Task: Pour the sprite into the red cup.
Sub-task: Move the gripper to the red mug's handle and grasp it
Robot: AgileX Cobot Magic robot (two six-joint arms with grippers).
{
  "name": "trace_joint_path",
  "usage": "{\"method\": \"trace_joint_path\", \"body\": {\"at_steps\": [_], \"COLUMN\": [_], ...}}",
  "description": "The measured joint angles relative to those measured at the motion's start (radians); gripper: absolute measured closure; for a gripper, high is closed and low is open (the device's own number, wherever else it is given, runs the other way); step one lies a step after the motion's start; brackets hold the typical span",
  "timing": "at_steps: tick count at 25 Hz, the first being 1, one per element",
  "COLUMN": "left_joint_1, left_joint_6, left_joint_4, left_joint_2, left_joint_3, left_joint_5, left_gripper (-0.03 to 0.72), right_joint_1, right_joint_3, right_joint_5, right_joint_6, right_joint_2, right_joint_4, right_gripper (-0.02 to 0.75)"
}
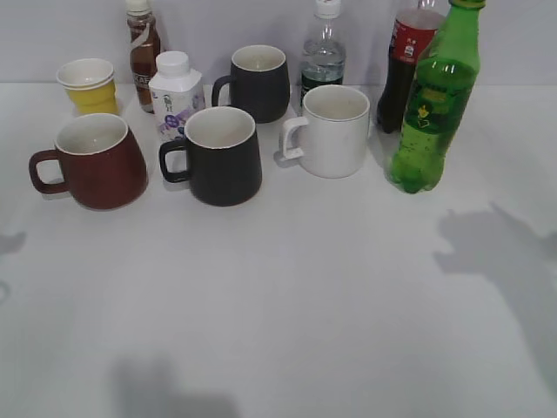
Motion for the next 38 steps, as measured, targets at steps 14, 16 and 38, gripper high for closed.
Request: {"method": "trace_joint_path", "body": {"at_steps": [14,16,38], "left_joint_1": [-0.199,-0.192,-0.170], "left_joint_6": [-0.061,-0.061,-0.038], "left_joint_4": [0.007,0.005,-0.024], "left_joint_2": [0.237,0.315,0.682], "left_joint_3": [0.171,0.163,-0.092], "left_joint_5": [-0.586,-0.678,-0.786], "left_gripper": [0.446,0.445,0.445], "right_joint_1": [0.000,0.000,0.000], "right_joint_3": [0.000,0.000,0.000], "right_joint_5": [-0.021,-0.024,-0.027], "right_joint_6": [-0.001,-0.001,-0.001], "right_joint_2": [0.041,0.041,0.041], "right_joint_4": [0.000,0.000,0.000], "right_gripper": [0.298,0.298,0.298]}}
